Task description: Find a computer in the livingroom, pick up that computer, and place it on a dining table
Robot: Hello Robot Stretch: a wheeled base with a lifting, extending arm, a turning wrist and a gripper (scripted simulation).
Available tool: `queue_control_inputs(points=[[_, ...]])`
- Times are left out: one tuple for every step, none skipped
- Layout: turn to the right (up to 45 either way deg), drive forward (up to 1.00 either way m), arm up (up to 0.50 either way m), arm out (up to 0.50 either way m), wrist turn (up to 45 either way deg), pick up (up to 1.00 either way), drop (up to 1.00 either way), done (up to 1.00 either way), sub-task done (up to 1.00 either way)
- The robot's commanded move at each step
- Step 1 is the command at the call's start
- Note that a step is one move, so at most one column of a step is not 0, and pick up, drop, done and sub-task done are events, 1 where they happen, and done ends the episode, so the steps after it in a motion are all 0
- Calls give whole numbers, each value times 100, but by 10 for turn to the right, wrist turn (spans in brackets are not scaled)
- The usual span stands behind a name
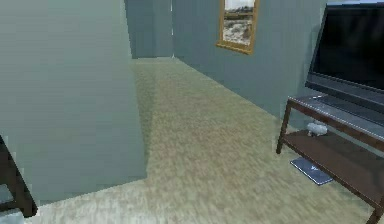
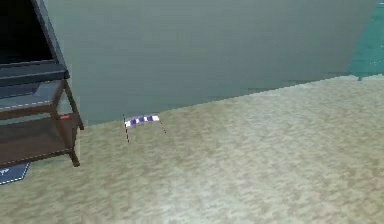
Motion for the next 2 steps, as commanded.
queue_control_inputs(points=[[0,100,0,0,0,0,0,0,0],[0,45,0,0,0,0,0,0,0]])
